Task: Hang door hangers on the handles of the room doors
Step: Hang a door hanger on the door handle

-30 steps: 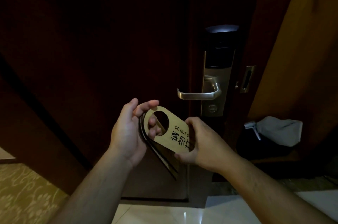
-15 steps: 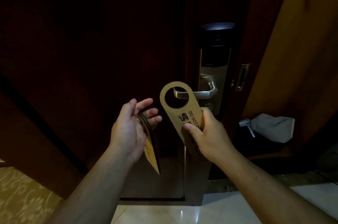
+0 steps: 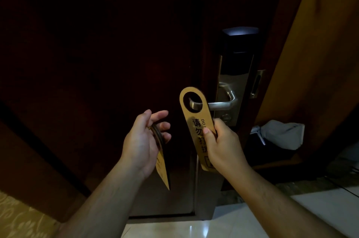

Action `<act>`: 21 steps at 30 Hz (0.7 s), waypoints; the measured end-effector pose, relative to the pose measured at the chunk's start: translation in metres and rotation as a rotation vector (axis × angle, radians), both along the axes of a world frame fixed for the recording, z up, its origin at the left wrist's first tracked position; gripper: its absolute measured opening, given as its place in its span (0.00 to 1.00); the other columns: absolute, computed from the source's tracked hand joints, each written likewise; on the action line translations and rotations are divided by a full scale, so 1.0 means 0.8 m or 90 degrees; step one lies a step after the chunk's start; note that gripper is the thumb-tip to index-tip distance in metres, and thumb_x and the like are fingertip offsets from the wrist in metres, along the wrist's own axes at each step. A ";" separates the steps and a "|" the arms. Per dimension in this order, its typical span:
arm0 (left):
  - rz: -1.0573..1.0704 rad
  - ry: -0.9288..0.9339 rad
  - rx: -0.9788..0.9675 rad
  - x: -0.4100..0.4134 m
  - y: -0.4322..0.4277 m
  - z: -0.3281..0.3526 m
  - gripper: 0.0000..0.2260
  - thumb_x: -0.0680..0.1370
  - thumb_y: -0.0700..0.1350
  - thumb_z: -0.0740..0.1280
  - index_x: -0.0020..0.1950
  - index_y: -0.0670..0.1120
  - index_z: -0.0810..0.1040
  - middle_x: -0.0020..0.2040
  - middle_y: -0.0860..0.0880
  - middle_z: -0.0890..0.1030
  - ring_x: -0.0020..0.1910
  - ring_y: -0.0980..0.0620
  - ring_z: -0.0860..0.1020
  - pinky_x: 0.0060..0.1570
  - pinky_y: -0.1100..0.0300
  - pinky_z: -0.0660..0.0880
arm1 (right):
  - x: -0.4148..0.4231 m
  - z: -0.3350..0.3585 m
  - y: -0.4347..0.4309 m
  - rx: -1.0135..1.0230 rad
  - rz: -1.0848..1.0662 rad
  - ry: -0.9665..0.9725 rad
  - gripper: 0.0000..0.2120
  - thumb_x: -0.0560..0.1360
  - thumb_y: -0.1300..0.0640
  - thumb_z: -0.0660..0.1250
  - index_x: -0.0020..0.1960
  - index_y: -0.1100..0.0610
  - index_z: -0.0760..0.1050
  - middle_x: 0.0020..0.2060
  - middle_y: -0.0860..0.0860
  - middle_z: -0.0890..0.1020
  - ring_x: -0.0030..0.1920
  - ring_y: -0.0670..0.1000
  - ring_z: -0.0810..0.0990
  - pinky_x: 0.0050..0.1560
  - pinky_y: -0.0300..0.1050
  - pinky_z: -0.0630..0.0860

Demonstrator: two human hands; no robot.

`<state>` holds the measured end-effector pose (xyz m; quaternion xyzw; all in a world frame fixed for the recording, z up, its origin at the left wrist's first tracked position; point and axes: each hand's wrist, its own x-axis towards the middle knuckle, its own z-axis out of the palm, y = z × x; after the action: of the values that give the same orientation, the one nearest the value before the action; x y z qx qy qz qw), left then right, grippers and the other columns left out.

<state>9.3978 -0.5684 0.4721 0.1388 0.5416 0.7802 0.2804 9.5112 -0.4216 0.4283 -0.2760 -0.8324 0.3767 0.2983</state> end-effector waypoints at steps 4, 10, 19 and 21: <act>-0.014 0.000 -0.009 0.000 0.009 -0.002 0.19 0.82 0.55 0.57 0.59 0.45 0.82 0.46 0.46 0.76 0.42 0.50 0.74 0.48 0.54 0.72 | 0.007 -0.007 0.007 0.000 -0.016 0.010 0.10 0.81 0.52 0.59 0.61 0.48 0.71 0.54 0.45 0.78 0.52 0.41 0.78 0.46 0.34 0.75; -0.040 -0.002 -0.012 0.012 0.031 -0.006 0.19 0.81 0.55 0.58 0.59 0.45 0.81 0.43 0.47 0.75 0.39 0.51 0.73 0.48 0.53 0.72 | 0.011 -0.004 0.019 0.123 -0.024 -0.012 0.08 0.80 0.52 0.60 0.57 0.49 0.74 0.46 0.44 0.77 0.43 0.41 0.77 0.41 0.37 0.77; -0.021 -0.001 -0.009 0.018 0.037 -0.008 0.19 0.81 0.54 0.58 0.60 0.44 0.80 0.41 0.48 0.75 0.38 0.52 0.73 0.47 0.53 0.72 | 0.021 -0.016 0.029 0.107 -0.058 0.021 0.07 0.80 0.52 0.61 0.57 0.49 0.73 0.46 0.43 0.77 0.42 0.41 0.77 0.39 0.36 0.77; -0.012 -0.002 -0.012 0.019 0.040 -0.009 0.19 0.81 0.55 0.58 0.59 0.44 0.81 0.42 0.48 0.75 0.38 0.52 0.73 0.46 0.54 0.72 | 0.025 -0.018 0.040 0.073 -0.056 0.017 0.06 0.80 0.52 0.60 0.57 0.47 0.73 0.48 0.43 0.78 0.44 0.41 0.77 0.41 0.37 0.78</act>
<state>9.4131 -0.5362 0.4651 0.1398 0.5471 0.7728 0.2897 9.5316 -0.3892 0.4141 -0.2895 -0.8355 0.3191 0.3410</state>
